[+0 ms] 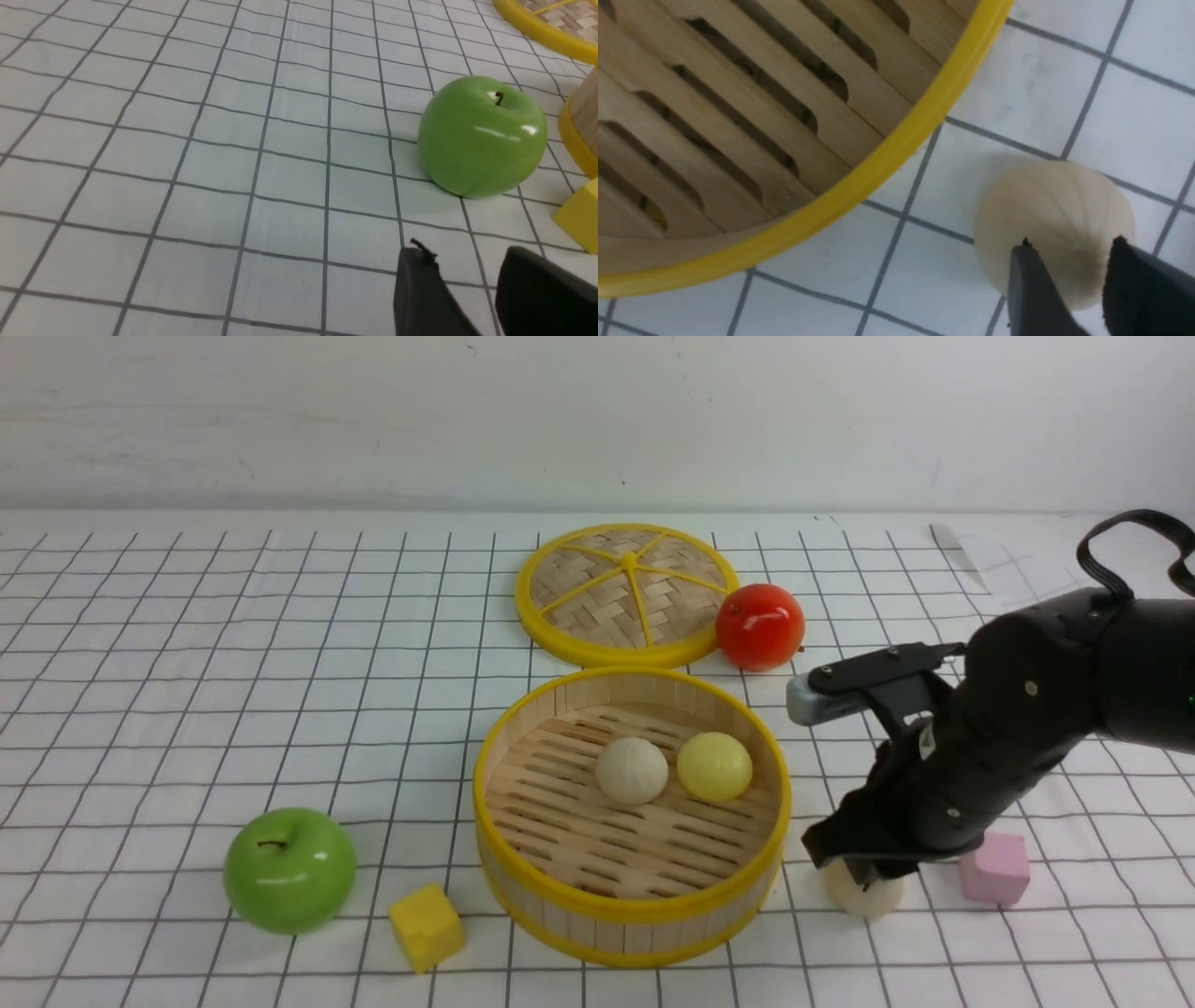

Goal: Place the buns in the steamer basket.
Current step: Use the right arm to grab a steamed stuffed bun

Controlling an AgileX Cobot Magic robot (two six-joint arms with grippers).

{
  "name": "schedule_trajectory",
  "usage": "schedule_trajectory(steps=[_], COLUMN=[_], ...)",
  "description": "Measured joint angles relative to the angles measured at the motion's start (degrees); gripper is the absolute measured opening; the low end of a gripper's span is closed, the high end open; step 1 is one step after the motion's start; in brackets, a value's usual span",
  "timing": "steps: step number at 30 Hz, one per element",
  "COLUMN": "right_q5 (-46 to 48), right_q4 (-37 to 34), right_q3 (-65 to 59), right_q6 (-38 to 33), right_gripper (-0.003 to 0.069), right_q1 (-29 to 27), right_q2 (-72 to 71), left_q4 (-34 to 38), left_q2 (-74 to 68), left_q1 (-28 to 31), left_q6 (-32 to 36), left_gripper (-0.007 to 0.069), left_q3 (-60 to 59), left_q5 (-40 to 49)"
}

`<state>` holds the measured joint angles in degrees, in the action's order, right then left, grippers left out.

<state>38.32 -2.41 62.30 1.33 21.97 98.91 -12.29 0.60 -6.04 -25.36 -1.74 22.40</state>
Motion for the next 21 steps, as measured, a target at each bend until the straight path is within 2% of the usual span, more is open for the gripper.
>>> schedule_trajectory(steps=[12,15,21], right_q5=[-1.48,-1.49,1.38], right_q4=[-1.96,-2.95,-3.74], right_q3=[0.0,0.09,0.86], right_q6=[0.83,0.27,-0.22], right_gripper=[0.0236,0.0209,0.0028], right_q1=[-1.97,-1.97,-1.97], right_q2=[4.12,4.27,2.64], left_q4=[0.0,0.0,0.0], left_q2=[0.0,0.0,0.0], left_q1=[0.0,0.0,0.0], left_q6=[0.0,0.0,0.0], left_gripper=[0.0238,0.0238,0.0238], left_q3=[0.0,0.0,0.0], left_q5=[0.0,0.0,0.0])
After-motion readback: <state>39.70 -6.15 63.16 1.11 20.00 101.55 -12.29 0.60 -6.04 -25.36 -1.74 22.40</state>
